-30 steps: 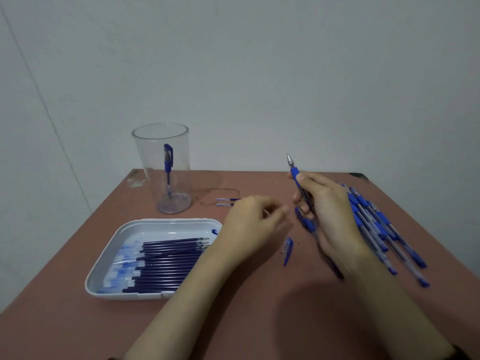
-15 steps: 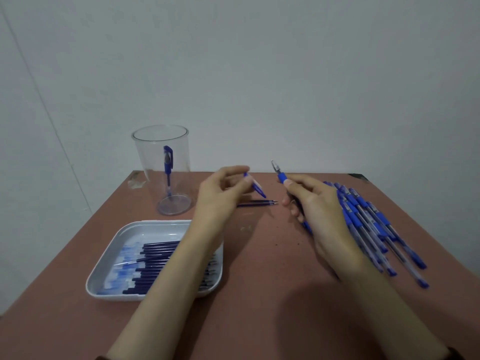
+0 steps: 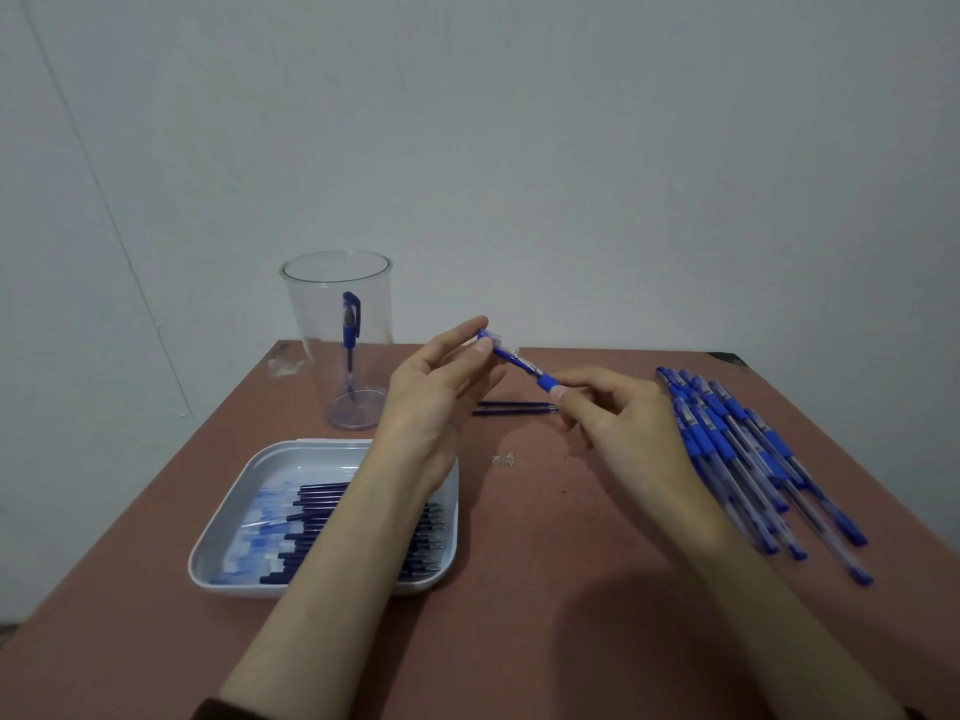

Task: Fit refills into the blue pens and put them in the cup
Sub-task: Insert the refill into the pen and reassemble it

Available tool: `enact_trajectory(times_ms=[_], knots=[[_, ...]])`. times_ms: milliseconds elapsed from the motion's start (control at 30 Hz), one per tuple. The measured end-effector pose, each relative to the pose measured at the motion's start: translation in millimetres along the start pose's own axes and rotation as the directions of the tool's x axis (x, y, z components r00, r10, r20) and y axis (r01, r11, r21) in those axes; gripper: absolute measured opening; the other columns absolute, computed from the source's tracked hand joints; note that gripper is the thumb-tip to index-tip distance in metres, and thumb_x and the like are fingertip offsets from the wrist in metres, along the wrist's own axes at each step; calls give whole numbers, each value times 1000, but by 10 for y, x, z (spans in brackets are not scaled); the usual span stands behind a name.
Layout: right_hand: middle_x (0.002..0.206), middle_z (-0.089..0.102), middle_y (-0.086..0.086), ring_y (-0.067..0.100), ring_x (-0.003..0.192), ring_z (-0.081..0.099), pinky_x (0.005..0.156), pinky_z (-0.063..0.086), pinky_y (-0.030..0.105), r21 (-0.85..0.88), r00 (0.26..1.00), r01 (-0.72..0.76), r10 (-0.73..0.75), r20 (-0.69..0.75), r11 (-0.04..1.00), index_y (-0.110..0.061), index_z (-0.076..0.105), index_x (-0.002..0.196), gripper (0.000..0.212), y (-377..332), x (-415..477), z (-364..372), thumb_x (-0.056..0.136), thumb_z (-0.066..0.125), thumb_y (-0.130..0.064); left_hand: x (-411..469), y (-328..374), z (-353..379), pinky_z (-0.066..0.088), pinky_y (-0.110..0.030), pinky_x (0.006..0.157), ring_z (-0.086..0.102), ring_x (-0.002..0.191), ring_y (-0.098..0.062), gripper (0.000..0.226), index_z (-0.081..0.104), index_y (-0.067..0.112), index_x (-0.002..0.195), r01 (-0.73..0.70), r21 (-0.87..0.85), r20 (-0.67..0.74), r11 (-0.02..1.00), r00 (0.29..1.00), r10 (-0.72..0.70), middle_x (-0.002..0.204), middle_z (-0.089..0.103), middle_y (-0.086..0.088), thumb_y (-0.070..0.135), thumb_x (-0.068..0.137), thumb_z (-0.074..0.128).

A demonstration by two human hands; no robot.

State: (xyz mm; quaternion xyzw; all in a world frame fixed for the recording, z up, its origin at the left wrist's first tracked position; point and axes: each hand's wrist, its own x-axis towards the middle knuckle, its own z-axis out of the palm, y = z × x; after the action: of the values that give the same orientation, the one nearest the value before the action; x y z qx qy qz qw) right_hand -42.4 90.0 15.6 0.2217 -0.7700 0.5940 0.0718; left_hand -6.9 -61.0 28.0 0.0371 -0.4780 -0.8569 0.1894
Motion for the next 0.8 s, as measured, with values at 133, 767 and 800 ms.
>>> enact_trajectory(times_ms=[133, 767, 800], knots=[[61, 63, -2, 5, 56, 52, 58, 46, 30, -77, 1000, 22, -24, -17, 997, -26, 75, 97, 17, 13, -7, -7, 89, 63, -17, -31, -51, 29, 54, -20, 78, 69, 84, -12, 22, 68, 12, 106, -68, 242, 55, 968, 997, 57, 96, 70, -8, 3, 87, 62], [69, 67, 0, 33, 69, 60, 58, 49, 40, -118, 997, 70, -72, -14, 991, -38, 70, 102, 32, 21, -45, 30, 95, 55, -11, -69, -146, 128, 55, -23, 82, 71, 81, -13, 25, 68, 24, 101, -191, 316, 31, 929, 981, 191, 89, 73, 3, 4, 87, 63], [69, 67, 0, 34, 70, 61, 60, 50, 42, -115, 997, 75, -77, -12, 991, -38, 70, 100, 31, 19, -47, 32, 95, 55, -11, -70, -149, 128, 55, -24, 82, 71, 81, -13, 25, 68, 25, 101, -193, 314, 31, 929, 981, 193, 88, 73, 3, 4, 87, 63]])
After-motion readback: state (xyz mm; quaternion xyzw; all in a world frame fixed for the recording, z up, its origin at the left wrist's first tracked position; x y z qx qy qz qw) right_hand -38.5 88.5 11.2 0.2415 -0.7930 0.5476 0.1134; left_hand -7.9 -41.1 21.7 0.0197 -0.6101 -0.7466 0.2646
